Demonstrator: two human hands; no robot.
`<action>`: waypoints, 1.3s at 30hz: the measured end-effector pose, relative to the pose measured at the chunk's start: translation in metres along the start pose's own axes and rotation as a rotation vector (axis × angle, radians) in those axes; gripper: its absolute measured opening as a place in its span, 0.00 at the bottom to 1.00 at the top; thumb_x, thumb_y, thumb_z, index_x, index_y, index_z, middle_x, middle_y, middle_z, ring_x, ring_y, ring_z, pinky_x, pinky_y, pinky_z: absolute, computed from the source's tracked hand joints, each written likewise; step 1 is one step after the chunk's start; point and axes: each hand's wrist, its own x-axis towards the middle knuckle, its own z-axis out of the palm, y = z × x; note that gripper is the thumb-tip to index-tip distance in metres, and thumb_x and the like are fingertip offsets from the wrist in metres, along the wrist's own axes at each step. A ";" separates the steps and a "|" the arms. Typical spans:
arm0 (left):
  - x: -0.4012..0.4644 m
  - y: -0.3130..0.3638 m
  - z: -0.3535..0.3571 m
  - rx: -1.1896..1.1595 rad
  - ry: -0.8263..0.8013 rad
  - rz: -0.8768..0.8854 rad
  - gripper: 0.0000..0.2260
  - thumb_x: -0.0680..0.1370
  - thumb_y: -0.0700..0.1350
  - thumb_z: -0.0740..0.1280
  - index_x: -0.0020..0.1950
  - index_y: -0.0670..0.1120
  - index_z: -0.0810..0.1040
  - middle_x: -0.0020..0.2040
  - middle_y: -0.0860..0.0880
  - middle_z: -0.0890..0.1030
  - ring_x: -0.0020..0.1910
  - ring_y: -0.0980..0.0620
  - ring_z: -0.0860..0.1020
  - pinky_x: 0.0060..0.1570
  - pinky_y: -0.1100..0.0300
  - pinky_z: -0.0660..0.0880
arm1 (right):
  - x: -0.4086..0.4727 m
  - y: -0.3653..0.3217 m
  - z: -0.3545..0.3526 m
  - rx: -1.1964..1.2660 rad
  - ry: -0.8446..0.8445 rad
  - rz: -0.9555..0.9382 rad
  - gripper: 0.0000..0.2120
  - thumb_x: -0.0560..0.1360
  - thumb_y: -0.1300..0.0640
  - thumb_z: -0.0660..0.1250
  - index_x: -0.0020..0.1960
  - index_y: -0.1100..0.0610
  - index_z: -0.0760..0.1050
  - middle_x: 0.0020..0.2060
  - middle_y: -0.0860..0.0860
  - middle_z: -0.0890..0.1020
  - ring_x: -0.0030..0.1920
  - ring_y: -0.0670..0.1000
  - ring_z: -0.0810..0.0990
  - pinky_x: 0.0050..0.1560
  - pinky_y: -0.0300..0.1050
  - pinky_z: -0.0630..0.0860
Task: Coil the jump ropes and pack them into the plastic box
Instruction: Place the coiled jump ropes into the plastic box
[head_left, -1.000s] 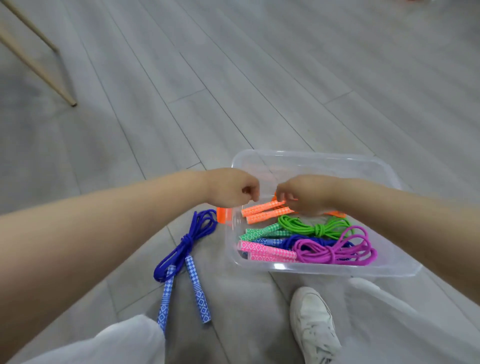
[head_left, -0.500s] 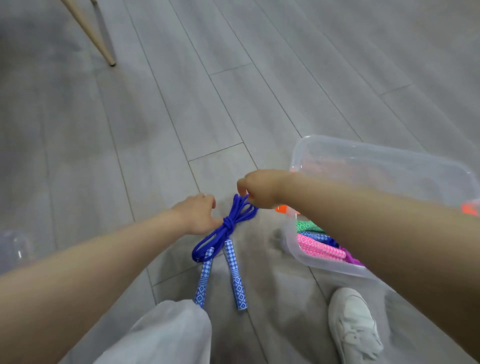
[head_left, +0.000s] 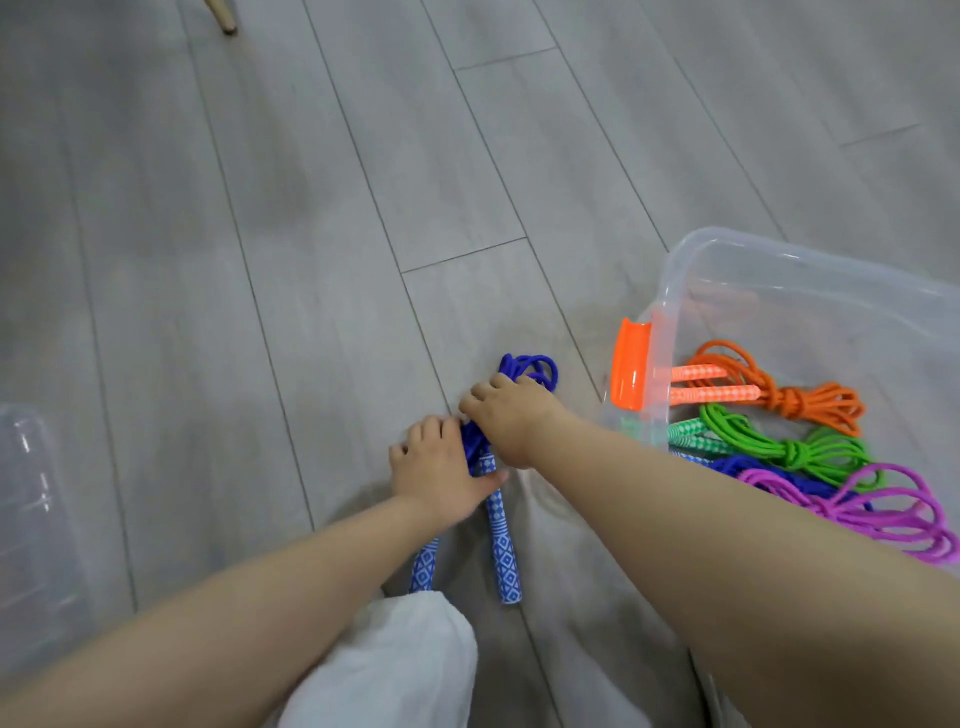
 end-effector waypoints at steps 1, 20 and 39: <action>0.001 0.003 0.002 -0.002 0.010 -0.027 0.37 0.66 0.74 0.62 0.65 0.49 0.67 0.62 0.51 0.70 0.64 0.49 0.68 0.59 0.51 0.66 | 0.001 -0.002 0.003 -0.009 0.004 0.019 0.23 0.77 0.57 0.63 0.70 0.57 0.63 0.68 0.55 0.69 0.67 0.56 0.67 0.60 0.51 0.68; 0.025 -0.040 -0.002 0.061 0.138 0.182 0.37 0.67 0.50 0.71 0.73 0.50 0.60 0.66 0.48 0.65 0.61 0.46 0.68 0.50 0.52 0.76 | 0.004 0.007 0.021 0.268 -0.073 0.278 0.14 0.78 0.58 0.60 0.63 0.55 0.66 0.59 0.55 0.76 0.59 0.59 0.75 0.48 0.49 0.67; 0.019 -0.069 -0.063 0.076 0.138 0.127 0.34 0.73 0.52 0.66 0.74 0.50 0.54 0.54 0.47 0.79 0.50 0.42 0.78 0.41 0.53 0.72 | -0.024 0.006 -0.028 0.058 0.167 0.204 0.15 0.77 0.58 0.59 0.64 0.56 0.66 0.58 0.58 0.73 0.57 0.59 0.75 0.58 0.50 0.66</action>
